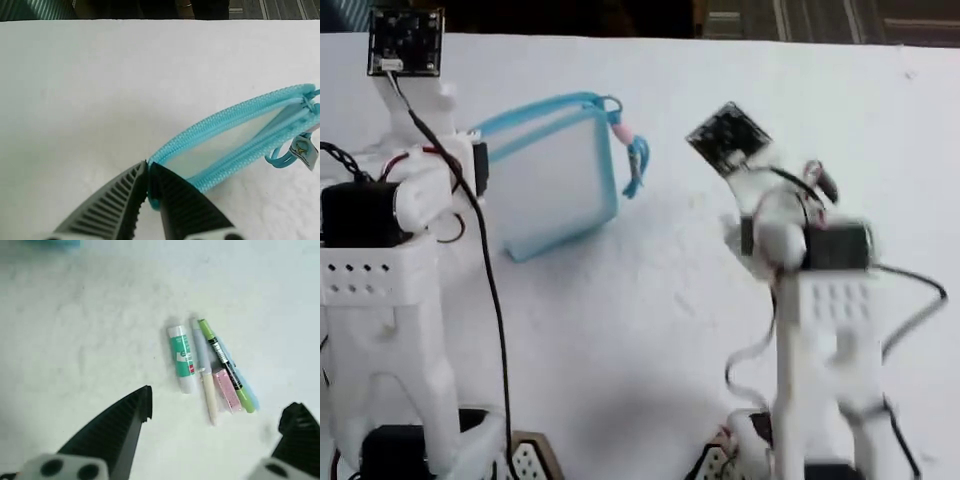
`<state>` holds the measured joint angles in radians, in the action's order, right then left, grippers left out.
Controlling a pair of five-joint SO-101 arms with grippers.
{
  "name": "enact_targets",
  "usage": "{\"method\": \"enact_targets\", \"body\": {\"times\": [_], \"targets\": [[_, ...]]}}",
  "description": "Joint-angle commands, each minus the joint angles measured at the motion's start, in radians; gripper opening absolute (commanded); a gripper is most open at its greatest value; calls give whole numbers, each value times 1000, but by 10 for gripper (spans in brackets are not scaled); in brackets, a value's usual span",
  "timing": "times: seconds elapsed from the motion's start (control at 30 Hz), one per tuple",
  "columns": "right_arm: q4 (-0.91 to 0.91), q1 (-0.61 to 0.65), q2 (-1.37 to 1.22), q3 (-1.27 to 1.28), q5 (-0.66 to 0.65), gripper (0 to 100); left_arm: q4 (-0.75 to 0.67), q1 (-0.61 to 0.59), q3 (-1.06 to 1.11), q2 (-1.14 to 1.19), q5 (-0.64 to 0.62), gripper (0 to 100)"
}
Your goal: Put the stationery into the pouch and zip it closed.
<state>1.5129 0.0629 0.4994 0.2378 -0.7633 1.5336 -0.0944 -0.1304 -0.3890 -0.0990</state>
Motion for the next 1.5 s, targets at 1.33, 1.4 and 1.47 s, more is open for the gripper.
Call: {"method": "enact_targets", "body": {"times": [1.33, 1.4, 1.47], "targets": [[168, -58, -1365, -911, -436, 185, -5, 10, 6, 16, -9, 24], [159, -58, -1380, -911, -436, 172, -5, 10, 6, 16, -8, 24], [142, -58, -1397, -911, -436, 169, -5, 10, 6, 16, -8, 24]]}}
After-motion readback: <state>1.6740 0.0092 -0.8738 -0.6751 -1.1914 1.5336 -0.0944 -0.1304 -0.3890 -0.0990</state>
